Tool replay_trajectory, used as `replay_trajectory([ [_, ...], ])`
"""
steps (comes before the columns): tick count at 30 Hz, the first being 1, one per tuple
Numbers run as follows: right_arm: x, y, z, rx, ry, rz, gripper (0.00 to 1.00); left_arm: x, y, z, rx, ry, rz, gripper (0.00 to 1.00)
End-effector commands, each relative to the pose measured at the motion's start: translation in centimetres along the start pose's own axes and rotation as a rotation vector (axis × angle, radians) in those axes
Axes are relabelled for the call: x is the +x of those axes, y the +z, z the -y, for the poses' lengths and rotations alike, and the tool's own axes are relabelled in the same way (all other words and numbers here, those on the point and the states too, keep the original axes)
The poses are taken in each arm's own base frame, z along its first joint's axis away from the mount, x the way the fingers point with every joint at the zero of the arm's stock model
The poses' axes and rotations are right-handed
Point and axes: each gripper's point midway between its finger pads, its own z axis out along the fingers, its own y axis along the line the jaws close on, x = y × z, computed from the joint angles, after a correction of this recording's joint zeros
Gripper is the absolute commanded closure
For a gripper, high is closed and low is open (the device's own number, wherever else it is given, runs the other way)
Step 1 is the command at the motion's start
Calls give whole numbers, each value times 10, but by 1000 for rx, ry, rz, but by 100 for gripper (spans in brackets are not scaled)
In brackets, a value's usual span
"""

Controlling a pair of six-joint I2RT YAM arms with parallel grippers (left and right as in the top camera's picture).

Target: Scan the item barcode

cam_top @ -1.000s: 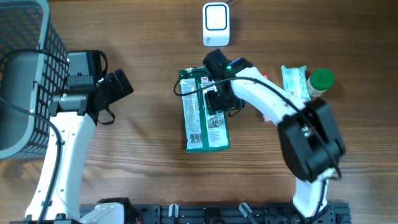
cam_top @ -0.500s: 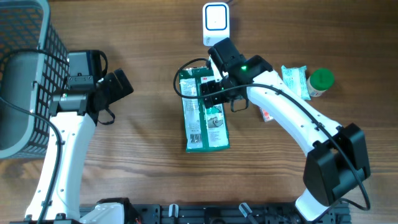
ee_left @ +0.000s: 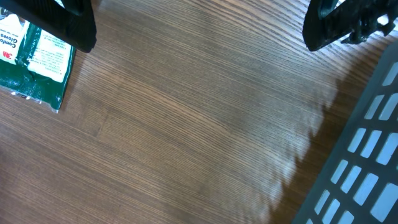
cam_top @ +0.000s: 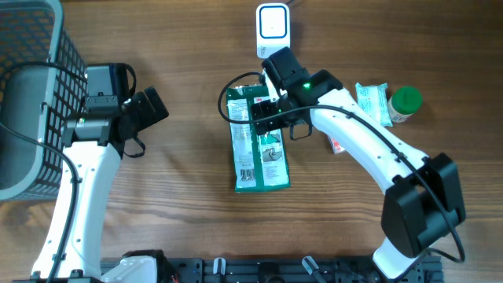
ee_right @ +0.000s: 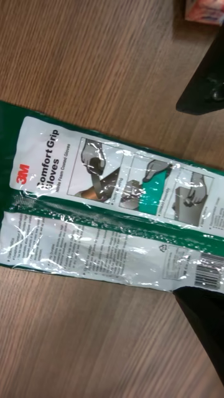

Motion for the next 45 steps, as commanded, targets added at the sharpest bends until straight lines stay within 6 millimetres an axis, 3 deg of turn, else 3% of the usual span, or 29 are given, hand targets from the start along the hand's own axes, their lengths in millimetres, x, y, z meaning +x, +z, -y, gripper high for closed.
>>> replay_trajectory([
  [1,7,26,5,15,25,-52,11,-3,0,-2,-8,7,9,0],
  [8,25,71,6,-4,40,-163,11,-3,0,-2,-9,7,9,0],
  [17,51,106,17,26,71,-281,14,-3,0,-2,-9,7,9,0],
  [22,53,106,17,29,84,-287,21,-3,0,-2,-8,7,9,0],
  [24,53,106,17,30,84,-288,31,-3,0,-2,-8,7,9,0],
  [29,54,106,17,30,81,-290,43,-3,0,-2,-9,6,9,0],
  [37,54,106,17,30,82,-291,35,-3,0,-2,-8,7,9,0],
  [45,54,106,17,30,81,-291,32,-3,0,-2,-8,6,9,0],
])
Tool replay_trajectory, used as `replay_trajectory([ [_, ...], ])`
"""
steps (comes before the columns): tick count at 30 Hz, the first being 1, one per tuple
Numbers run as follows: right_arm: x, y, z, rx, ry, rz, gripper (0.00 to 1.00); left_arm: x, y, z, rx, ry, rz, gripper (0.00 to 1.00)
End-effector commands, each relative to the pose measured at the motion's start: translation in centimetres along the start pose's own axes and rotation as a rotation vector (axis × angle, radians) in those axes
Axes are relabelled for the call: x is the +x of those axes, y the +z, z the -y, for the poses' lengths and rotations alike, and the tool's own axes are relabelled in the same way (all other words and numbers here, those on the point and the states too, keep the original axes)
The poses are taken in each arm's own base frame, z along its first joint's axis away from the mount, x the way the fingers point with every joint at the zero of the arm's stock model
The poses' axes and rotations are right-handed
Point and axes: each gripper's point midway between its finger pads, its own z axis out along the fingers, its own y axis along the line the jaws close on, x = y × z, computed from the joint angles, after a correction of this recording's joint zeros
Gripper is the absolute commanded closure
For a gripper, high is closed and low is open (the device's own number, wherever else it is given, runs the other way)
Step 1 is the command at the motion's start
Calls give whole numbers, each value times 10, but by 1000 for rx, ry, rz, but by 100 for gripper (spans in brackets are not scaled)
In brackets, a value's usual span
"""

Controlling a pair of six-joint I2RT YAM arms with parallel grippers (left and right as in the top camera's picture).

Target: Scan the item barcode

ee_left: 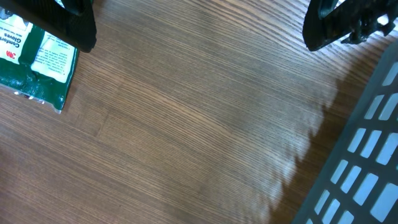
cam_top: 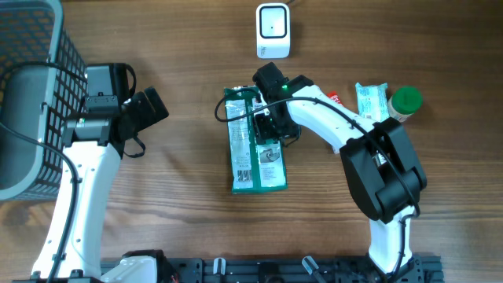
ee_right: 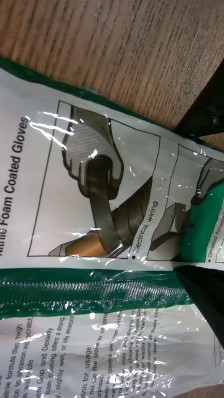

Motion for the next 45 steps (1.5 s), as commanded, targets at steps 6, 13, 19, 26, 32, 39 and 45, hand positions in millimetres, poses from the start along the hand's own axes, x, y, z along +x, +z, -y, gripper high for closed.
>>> replay_trajectory([
  [6,13,21,6,14,4,-67,32,-3,0,-2,-8,7,9,0],
  [13,13,21,6,14,4,-67,28,-3,0,-2,-8,6,9,0],
  [19,8,21,4,8,7,-48,28,-3,0,-2,-8,7,9,0],
  [26,-7,-4,-4,-44,10,15,22,-3,0,-2,-8,7,9,0],
  [32,-11,-12,2,-87,46,22,16,-10,-1,10,56,-51,31,0],
  [39,-14,-14,8,-111,69,21,13,61,6,90,435,-17,-308,96],
  [45,-13,-15,10,-117,75,14,9,135,45,122,392,25,-481,96],
])
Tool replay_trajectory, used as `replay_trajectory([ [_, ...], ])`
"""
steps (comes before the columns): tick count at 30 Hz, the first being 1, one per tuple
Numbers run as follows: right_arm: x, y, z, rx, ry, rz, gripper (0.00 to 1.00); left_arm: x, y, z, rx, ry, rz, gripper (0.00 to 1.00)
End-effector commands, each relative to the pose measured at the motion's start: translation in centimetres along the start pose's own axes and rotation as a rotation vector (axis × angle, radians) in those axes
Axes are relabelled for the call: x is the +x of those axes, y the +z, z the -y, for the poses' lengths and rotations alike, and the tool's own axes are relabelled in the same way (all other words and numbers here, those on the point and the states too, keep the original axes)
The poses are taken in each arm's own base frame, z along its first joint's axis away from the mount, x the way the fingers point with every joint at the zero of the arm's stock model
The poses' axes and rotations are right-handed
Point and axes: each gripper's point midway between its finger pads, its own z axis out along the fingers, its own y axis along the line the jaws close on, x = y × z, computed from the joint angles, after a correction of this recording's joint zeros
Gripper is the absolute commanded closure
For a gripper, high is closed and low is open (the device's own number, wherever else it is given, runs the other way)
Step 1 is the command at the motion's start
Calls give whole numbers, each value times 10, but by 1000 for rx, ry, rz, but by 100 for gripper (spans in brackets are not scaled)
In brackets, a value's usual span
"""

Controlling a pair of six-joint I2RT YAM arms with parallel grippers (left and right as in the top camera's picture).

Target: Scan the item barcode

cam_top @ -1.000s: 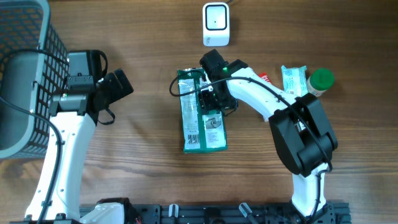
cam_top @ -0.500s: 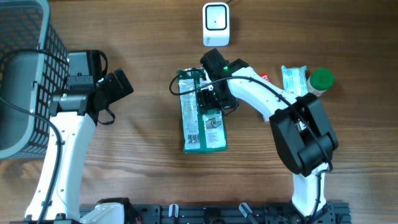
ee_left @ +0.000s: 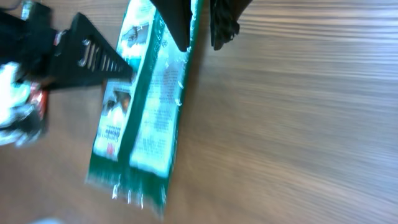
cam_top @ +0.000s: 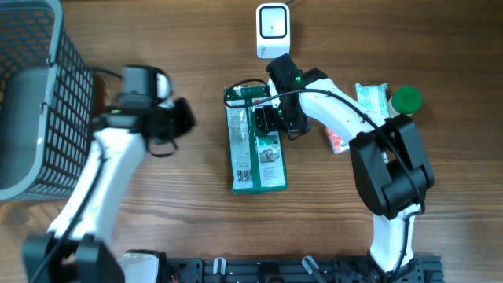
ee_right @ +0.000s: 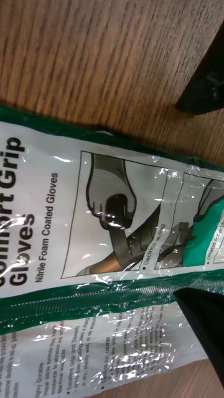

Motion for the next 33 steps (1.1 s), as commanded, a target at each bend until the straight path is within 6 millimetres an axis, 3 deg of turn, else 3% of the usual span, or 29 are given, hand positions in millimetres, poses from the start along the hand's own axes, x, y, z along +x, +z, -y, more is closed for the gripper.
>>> replay_trajectory([
  [1,-2,-7,-1,-28,2,3,9,48,49,19,27,-7,-166,96],
  [7,2,-13,-2,-134,-3,-31,10,71,100,37,-6,-15,-206,96],
  [13,6,-20,-3,-239,-52,-55,10,83,122,21,-87,-39,-237,96],
  [21,1,-32,-4,-366,-73,-36,10,78,121,26,-75,-39,-234,96],
  [26,1,-33,-5,-378,-84,-36,10,69,106,38,-72,-26,-227,96],
  [33,1,-32,-5,-378,-91,-35,10,68,97,31,-132,-25,-229,96],
])
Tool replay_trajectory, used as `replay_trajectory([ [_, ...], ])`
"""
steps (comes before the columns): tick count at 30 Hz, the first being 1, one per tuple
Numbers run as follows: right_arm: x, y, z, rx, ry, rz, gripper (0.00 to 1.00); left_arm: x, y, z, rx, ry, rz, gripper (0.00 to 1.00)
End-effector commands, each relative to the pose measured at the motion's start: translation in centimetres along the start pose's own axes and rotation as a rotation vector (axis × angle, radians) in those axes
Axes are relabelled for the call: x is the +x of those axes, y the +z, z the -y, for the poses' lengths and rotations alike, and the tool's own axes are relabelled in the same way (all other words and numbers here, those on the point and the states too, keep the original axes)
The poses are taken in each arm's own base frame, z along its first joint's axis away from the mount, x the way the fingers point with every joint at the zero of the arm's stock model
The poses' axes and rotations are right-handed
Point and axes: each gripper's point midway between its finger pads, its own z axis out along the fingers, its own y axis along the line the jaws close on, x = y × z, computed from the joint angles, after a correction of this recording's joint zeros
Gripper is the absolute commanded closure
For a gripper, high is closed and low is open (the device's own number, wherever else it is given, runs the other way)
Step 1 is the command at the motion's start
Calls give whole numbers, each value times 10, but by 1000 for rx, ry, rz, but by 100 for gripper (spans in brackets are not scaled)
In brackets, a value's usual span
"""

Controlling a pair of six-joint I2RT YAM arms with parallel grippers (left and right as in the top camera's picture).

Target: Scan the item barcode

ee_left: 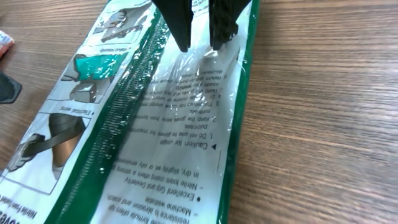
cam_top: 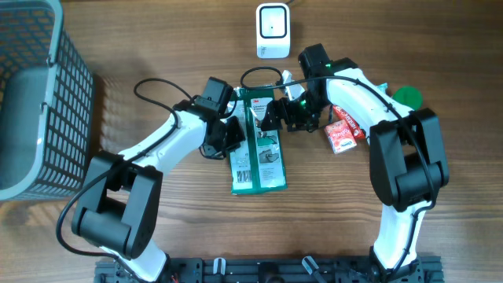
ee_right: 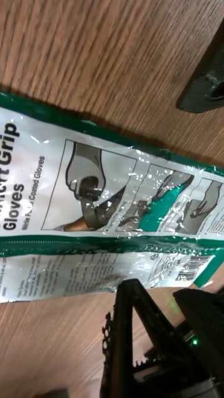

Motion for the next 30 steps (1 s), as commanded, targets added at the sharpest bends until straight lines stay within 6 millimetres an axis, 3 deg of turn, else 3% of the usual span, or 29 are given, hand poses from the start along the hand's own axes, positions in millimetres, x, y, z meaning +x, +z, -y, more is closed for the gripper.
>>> replay_trajectory([
  [1,-1,-3,-8,-31,-35,7,10,-7,-8,-5,-45,0,38,96],
  [5,0,-3,-8,-30,-38,4,9,-7,-6,-20,-123,7,53,96],
  [10,3,3,-4,-31,-34,0,9,-3,11,-31,-146,14,30,96],
  [14,9,11,0,-42,-7,-2,9,-3,18,-34,-152,12,22,96],
  [21,18,25,-10,-174,-17,6,10,-2,21,-35,-155,12,19,96],
  [24,17,34,-7,-205,24,34,15,2,28,-38,-172,13,0,96],
  [30,17,46,-28,-392,27,90,32,3,32,-42,-183,9,-11,96],
])
